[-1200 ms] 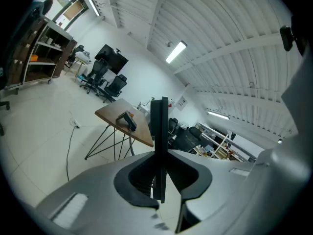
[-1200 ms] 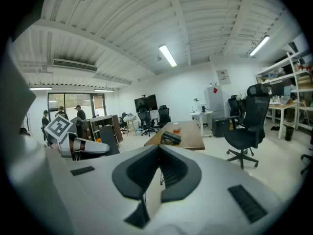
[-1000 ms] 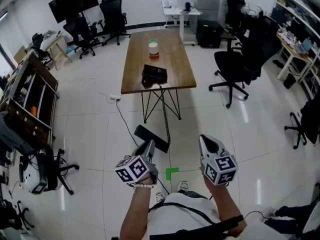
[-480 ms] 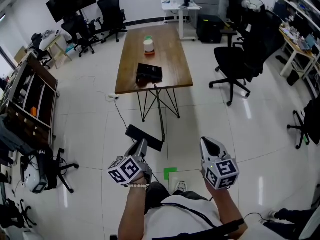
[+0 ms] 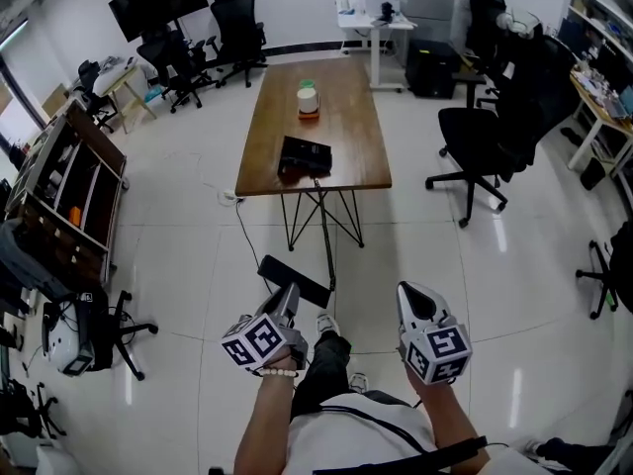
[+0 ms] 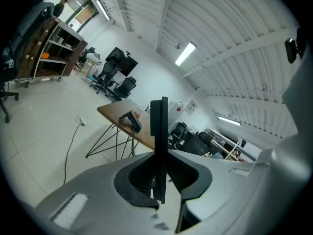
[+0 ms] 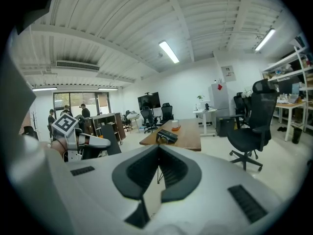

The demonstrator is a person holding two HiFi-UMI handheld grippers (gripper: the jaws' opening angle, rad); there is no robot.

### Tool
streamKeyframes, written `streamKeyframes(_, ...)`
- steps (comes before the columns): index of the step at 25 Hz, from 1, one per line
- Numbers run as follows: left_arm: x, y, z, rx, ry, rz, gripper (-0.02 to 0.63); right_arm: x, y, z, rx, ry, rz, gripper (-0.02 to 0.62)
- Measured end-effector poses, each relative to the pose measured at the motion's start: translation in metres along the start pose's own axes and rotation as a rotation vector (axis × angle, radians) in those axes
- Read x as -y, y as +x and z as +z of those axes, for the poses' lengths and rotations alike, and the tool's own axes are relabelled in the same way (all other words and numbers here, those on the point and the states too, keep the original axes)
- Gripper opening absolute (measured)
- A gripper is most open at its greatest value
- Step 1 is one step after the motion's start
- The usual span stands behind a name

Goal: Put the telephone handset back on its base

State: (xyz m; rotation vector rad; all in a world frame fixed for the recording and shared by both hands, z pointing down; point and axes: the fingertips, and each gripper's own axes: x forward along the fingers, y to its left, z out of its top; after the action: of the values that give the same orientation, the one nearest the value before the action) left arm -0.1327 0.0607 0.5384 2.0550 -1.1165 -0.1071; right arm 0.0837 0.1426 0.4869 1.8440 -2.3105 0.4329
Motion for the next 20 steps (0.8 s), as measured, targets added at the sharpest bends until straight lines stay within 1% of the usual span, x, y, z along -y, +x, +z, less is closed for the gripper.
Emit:
streamKeyframes(3,-0.006,0.015,0.001,-0.008,-0.009,0.003,0.071,0.007,0.012,0.003,-0.023,-0.021,-0.006,0.002)
streamKeyframes(9,-0.020,0.062,0.019,0.006,-0.042,-0.007,0.071,0.028,0.050,0.010,-0.018,-0.014,0.000,0.002)
streamKeyframes(13,-0.025,0.100,0.036,0.010,-0.054,-0.010,0.071,0.047,0.081,0.027,-0.018,-0.030,0.002,0.002)
streamKeyframes(20,-0.037,0.162,0.059,-0.009,-0.084,0.000,0.071,0.084,0.138,0.046,-0.044,-0.011,-0.012,0.002)
